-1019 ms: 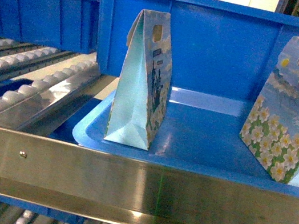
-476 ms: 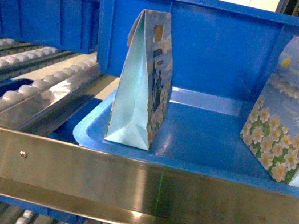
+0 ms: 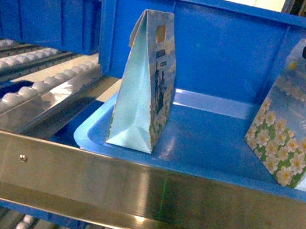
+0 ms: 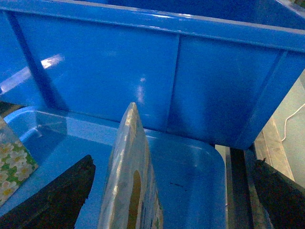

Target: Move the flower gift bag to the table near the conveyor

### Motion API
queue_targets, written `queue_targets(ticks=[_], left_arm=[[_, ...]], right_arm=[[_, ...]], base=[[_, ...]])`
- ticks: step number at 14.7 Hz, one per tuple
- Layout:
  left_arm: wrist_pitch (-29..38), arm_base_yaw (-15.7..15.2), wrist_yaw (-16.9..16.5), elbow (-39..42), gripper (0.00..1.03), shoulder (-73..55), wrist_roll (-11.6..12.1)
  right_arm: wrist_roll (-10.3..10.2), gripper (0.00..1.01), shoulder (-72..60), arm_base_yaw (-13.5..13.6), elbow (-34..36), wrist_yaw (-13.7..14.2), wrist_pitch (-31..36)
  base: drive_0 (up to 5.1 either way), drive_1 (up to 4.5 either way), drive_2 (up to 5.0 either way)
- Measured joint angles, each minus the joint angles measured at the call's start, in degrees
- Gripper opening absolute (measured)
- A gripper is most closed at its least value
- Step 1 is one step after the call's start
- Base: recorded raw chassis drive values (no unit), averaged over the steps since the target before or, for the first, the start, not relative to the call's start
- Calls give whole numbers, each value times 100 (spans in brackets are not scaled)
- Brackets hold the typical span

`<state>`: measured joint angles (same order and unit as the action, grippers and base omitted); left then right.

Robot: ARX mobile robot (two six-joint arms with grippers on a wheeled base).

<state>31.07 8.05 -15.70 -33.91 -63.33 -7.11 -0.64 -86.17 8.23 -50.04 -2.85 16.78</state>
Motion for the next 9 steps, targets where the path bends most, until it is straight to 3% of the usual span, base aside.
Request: queue_targets(ticks=[1, 5, 9], left_arm=[[0, 0, 0, 0, 98, 0, 0], [0, 0, 0, 0, 98, 0, 0], [0, 0, 0, 0, 98, 0, 0]], right_arm=[[-33, 98, 0, 0, 9, -2, -9], [-188, 63, 42, 9, 118, -39, 85], [-236, 48, 79, 46, 184, -52, 136]], base=[[0, 0, 0], [0, 0, 0], [0, 0, 0]])
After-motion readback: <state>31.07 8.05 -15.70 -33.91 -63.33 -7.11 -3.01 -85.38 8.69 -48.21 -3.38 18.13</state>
